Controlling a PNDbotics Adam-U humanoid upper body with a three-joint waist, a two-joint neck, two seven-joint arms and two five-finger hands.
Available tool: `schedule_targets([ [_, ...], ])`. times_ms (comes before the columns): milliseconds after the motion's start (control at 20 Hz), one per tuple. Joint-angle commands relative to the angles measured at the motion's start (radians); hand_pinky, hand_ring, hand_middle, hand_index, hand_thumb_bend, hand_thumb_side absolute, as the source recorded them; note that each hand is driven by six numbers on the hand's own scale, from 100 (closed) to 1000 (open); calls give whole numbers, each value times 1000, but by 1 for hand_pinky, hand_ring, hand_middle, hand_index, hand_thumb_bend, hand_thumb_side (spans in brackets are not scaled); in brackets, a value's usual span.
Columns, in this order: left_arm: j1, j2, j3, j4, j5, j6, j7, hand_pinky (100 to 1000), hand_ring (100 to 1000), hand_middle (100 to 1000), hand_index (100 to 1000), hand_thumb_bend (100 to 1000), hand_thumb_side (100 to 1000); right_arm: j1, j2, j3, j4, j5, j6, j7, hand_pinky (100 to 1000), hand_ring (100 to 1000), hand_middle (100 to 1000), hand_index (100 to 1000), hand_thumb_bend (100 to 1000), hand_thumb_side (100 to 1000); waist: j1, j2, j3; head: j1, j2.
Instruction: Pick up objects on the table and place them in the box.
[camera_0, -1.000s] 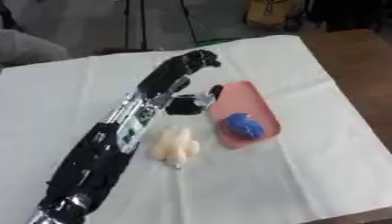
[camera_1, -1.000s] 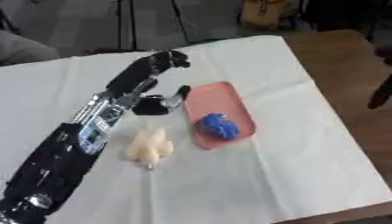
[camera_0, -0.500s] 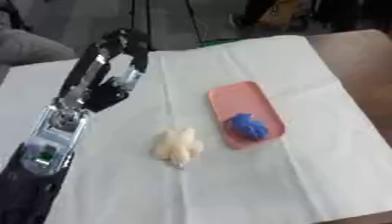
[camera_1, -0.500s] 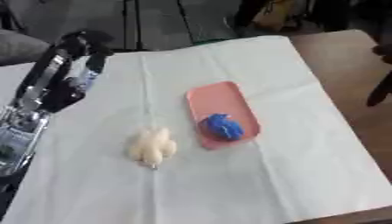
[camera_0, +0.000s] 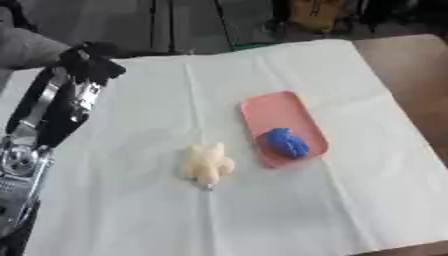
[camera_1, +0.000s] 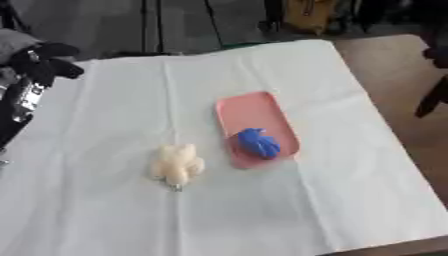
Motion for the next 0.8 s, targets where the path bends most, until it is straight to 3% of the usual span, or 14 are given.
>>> schedule_targets([
  [50,0,7,23,-28,-1,3,3,721,694,770,829,182,824,-6,-17,-12,-9,8,1,-7,377,392,749,688,100,699,-1,-13,1,2,10],
  [800,12,-3,30,-34,10,7,5,720,690,761,826,176,831,-9,-18,-12,-10,7,3,-8,377,393,749,688,100,699,3,-14,0,-5,19],
])
